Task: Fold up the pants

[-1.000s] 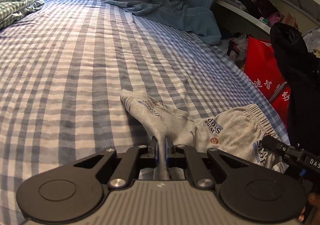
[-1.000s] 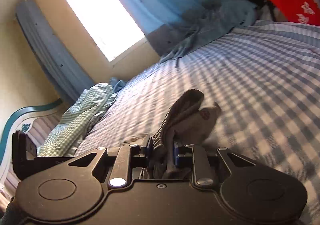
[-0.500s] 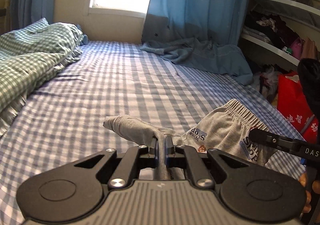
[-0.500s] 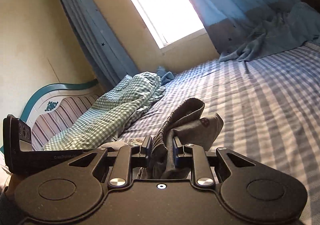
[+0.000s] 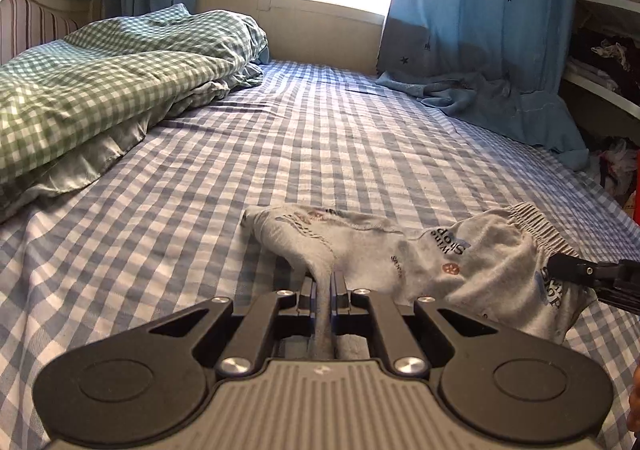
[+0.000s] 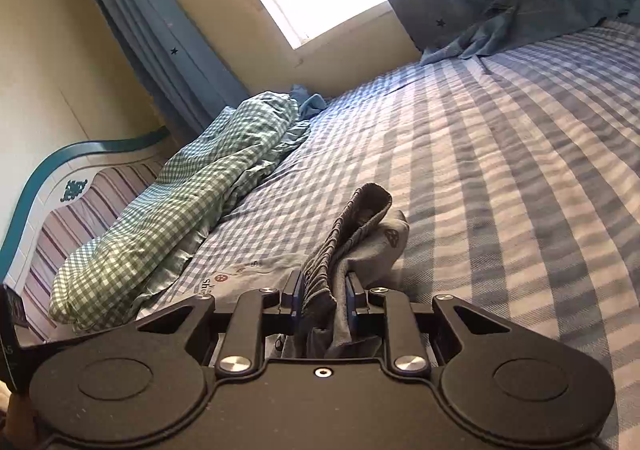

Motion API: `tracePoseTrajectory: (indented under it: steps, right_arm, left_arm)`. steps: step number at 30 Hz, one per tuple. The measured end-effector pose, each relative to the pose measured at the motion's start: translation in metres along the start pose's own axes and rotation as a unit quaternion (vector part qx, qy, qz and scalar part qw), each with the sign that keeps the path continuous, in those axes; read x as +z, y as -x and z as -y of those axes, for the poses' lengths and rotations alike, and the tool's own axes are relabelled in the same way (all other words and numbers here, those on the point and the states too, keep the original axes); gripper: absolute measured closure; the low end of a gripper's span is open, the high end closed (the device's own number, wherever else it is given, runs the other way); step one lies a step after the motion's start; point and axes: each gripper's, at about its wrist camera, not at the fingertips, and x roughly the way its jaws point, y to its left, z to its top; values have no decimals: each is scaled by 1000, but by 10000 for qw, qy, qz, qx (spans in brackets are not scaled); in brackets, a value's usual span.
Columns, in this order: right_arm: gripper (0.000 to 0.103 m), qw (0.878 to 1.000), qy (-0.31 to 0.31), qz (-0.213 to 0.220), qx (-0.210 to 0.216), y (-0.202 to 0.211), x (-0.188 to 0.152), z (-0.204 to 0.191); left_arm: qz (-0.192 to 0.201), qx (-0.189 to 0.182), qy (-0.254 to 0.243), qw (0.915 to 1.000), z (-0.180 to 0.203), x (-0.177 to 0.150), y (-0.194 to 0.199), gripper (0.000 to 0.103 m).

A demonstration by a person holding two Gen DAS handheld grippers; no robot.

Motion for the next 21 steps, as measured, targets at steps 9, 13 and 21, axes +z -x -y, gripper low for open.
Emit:
tracePoseTrajectory:
  steps: [9,13,21]
  right_arm:
    - [67,9986,-11,-233,-481,1,-13,15]
    - [55,9968,248,-241,-715,4,-19,13]
    - [18,9933,863,117,-762,33,-20,-14]
  left_arm:
    - [-311,286,-6,9991,-3,-9,-3,79]
    - [-253,356,56,9990,-1,-12,5,39]
    - [-25,338,60,9994,10,-9,32,11]
